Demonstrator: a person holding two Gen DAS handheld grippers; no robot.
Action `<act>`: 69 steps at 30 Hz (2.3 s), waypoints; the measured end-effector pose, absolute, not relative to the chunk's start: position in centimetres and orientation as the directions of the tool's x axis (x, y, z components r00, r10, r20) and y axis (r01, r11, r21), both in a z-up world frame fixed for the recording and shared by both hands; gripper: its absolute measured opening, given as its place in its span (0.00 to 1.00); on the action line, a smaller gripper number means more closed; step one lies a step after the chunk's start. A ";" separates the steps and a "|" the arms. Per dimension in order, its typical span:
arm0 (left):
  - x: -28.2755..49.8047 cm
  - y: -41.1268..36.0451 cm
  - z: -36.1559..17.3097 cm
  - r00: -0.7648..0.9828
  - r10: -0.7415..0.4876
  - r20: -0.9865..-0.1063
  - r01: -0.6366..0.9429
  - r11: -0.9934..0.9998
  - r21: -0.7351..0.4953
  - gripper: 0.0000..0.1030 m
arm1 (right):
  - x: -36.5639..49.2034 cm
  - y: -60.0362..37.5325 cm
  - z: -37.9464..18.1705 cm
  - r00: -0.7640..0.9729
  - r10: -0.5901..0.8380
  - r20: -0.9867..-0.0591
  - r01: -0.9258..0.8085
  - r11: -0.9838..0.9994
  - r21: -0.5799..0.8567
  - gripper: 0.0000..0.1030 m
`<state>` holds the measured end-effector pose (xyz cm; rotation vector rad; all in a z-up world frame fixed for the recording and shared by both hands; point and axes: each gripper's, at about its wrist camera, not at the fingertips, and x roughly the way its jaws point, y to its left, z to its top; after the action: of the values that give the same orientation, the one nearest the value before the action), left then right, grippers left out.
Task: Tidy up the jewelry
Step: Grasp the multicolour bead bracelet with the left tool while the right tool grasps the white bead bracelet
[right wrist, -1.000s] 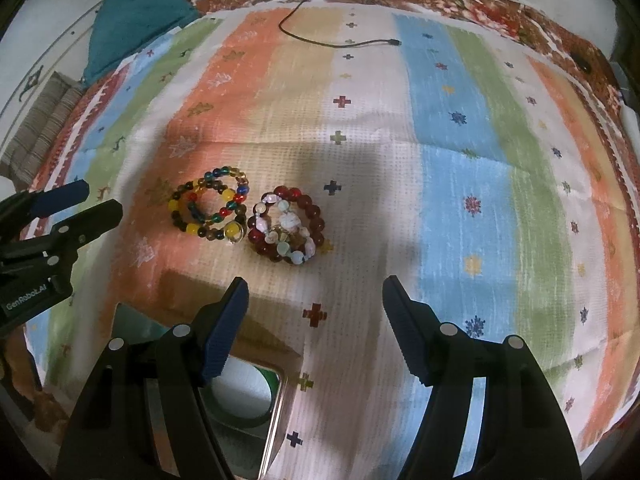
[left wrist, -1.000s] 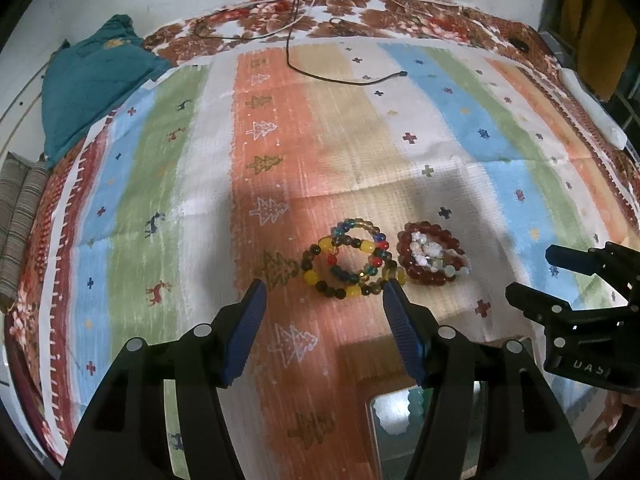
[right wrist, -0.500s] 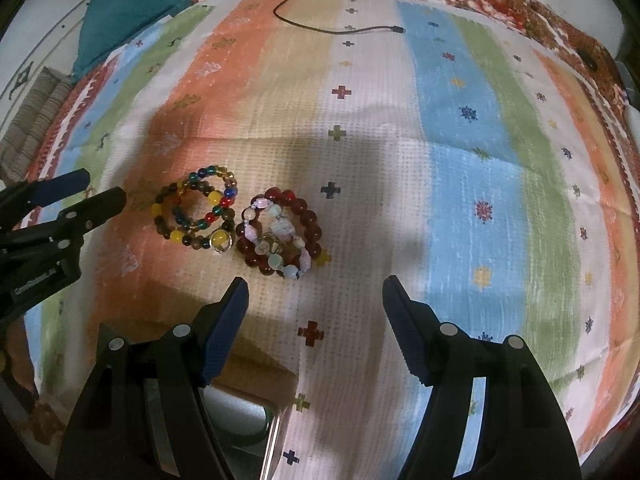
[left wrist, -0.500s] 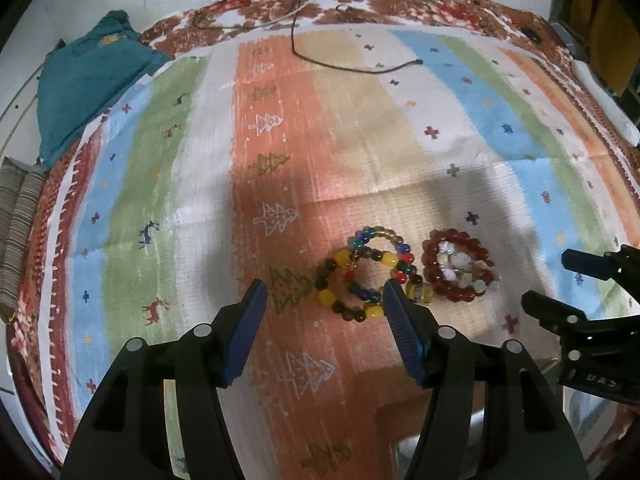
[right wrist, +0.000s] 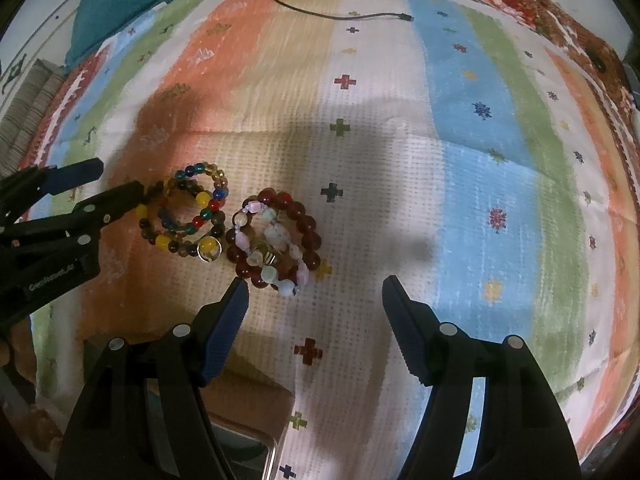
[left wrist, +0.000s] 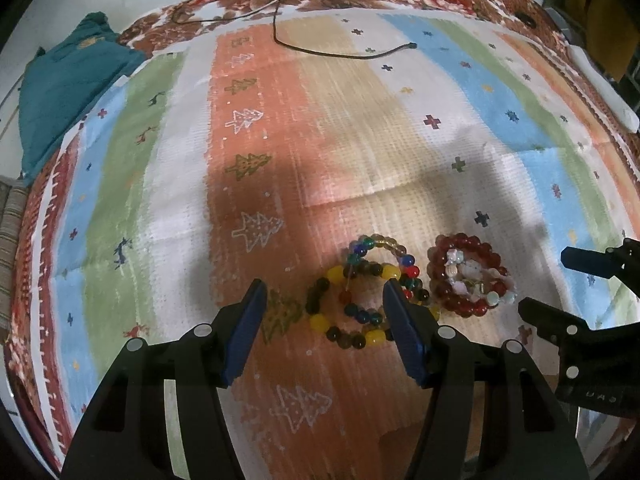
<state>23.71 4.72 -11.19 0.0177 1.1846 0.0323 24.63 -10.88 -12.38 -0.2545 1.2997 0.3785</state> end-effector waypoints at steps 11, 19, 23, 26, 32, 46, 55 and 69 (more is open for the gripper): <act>25.6 4.4 -13.2 0.341 -0.003 -0.940 -0.004 1.000 -0.004 0.55 | 25.8 -10.5 -14.0 0.179 0.119 -0.977 -0.405 0.914 0.037 0.55; 26.8 4.7 -14.8 0.313 -0.008 -0.950 0.001 1.000 -0.008 0.49 | 26.7 -10.3 -15.1 0.154 0.133 -0.979 -0.399 0.915 0.061 0.46; 27.2 4.4 -15.5 0.294 -0.029 -0.956 0.022 0.999 -0.023 0.36 | 26.8 -10.2 -15.5 0.133 0.158 -0.978 -0.405 0.910 0.091 0.34; 27.3 4.1 -15.7 0.292 -0.043 -0.955 0.032 0.999 -0.035 0.28 | 26.9 -10.2 -15.7 0.112 0.178 -0.978 -0.403 0.908 0.120 0.25; 27.3 3.9 -15.8 0.288 -0.032 -0.957 0.032 0.999 -0.024 0.25 | 26.3 -9.7 -15.5 0.137 0.159 -0.978 -0.425 0.901 0.087 0.09; 26.9 3.8 -13.4 0.314 -0.036 -0.949 0.014 0.999 -0.034 0.09 | 25.4 -8.8 -12.7 0.218 0.178 -0.960 -0.460 0.886 0.060 0.08; 25.4 3.7 -10.6 0.351 -0.053 -0.935 0.014 0.999 -0.051 0.09 | 25.8 -10.1 -10.5 0.271 0.209 -0.940 -0.452 0.890 0.067 0.08; 24.1 3.0 -8.7 0.378 -0.036 -0.925 0.014 0.999 -0.033 0.09 | 25.0 -10.6 -8.8 0.317 0.231 -0.920 -0.439 0.895 0.074 0.08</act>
<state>24.07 3.05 -8.70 -0.0204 1.1833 -0.0319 24.98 -10.62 -8.85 -0.2040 1.1689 0.4452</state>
